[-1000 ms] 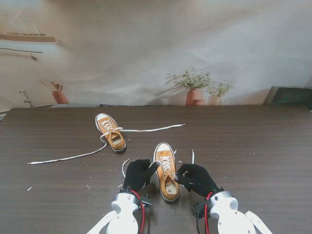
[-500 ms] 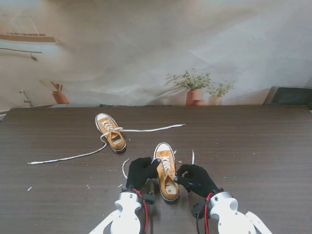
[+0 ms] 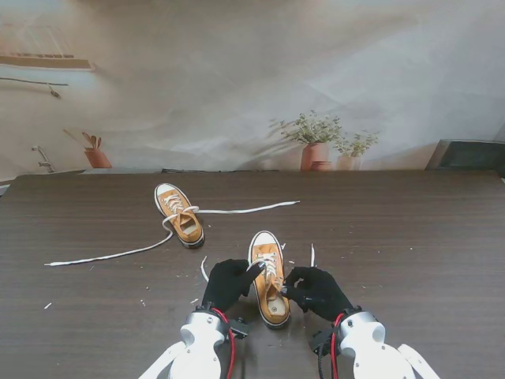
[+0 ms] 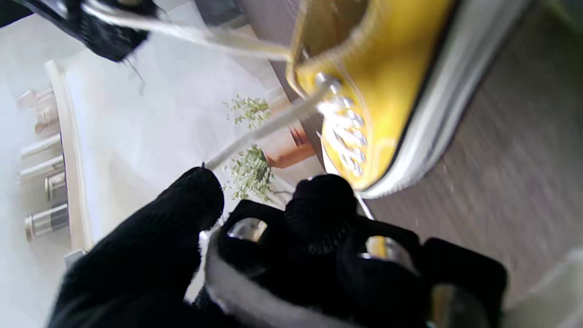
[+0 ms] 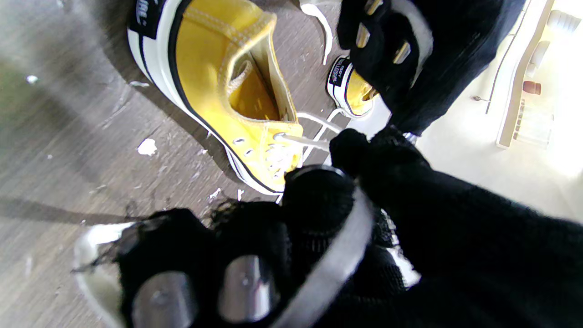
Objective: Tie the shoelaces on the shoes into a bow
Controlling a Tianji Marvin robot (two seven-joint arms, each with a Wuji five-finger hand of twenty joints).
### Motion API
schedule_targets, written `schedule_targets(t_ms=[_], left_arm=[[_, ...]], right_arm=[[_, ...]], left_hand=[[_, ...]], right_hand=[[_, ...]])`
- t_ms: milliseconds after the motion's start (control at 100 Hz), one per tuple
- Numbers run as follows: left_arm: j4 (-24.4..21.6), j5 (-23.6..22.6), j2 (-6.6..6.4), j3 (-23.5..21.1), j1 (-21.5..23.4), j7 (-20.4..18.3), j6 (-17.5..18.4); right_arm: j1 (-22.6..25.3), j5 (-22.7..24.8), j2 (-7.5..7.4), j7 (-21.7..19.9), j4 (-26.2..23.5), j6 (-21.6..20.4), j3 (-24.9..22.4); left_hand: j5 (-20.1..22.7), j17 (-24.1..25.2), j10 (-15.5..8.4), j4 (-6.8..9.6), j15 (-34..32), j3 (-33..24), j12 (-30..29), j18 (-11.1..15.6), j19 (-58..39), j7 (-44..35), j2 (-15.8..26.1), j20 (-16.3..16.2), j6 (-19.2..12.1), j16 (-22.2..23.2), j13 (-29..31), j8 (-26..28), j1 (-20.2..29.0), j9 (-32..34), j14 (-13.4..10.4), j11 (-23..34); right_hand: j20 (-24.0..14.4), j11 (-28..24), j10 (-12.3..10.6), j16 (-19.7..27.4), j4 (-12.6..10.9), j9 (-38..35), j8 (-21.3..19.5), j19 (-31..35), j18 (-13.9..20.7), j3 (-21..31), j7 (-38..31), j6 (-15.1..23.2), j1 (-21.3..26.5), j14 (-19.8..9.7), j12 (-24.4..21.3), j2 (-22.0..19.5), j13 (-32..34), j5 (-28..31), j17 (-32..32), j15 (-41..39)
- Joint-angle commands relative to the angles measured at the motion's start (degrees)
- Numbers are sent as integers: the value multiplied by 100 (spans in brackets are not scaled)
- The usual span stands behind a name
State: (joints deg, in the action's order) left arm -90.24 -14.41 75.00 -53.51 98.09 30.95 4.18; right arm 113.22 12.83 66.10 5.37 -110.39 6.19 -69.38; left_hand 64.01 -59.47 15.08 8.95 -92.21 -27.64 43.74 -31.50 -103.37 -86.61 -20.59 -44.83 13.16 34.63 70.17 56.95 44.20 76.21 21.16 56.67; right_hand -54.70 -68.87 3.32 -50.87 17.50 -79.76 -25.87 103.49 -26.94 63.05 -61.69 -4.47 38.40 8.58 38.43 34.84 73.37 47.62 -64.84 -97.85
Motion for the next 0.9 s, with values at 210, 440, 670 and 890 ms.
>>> schedule_targets(t_ms=[210, 440, 670, 890], left_arm=[[-379, -664, -330, -640, 342, -50, -326], [-638, -1496, -583, -1080, 583, -456, -664], [-901, -2051, -706, -1419, 773, -577, -727], [-1121, -2948, -914, -1535, 954, -940, -883]], right_arm=[[118, 566, 8, 287, -64, -47, -70], [101, 817, 88, 726, 51, -56, -156], [54, 893, 27, 524, -120, -153, -17], [-97, 1773, -87, 357, -133, 11, 49]], left_hand=[[-573, -314, 34, -688, -688, 1533, 28, 1407, -1661, 496, 1026, -982, 6, 418, 222, 243, 214, 276, 284, 1266], [-681, -358, -189, -601, -910, 1962, 16, 1715, -1661, 503, 1143, -1190, 38, 298, 232, 456, 480, 237, -216, 1884], [-778, -369, -277, -555, -951, 2084, 26, 1828, -1661, 512, 1274, -1272, -41, 298, 235, 534, 469, 225, -348, 2071], [-2163, -391, -1096, -923, -943, 2506, -157, 2105, -1661, 4939, 813, -986, -669, 112, 241, -3453, 1536, 205, -619, 2110]], right_hand=[[-151, -484, -53, -137, -215, -323, 214, 1603, 106, 16, -34, 314, 187, -235, 315, 182, 142, 153, -247, -557], [-330, -788, -66, -230, -230, -348, 618, 1649, 71, 87, 124, 459, 294, -258, 628, 265, 143, 125, -258, -572], [-487, -1015, -68, -296, -232, -347, 785, 1649, 7, 60, 229, 447, 331, -243, 799, 218, 142, 112, -263, -581], [-428, -852, -126, -270, -222, -342, 858, 1649, 62, 4, 293, 260, 247, -257, 751, 154, 149, -29, -260, -534]])
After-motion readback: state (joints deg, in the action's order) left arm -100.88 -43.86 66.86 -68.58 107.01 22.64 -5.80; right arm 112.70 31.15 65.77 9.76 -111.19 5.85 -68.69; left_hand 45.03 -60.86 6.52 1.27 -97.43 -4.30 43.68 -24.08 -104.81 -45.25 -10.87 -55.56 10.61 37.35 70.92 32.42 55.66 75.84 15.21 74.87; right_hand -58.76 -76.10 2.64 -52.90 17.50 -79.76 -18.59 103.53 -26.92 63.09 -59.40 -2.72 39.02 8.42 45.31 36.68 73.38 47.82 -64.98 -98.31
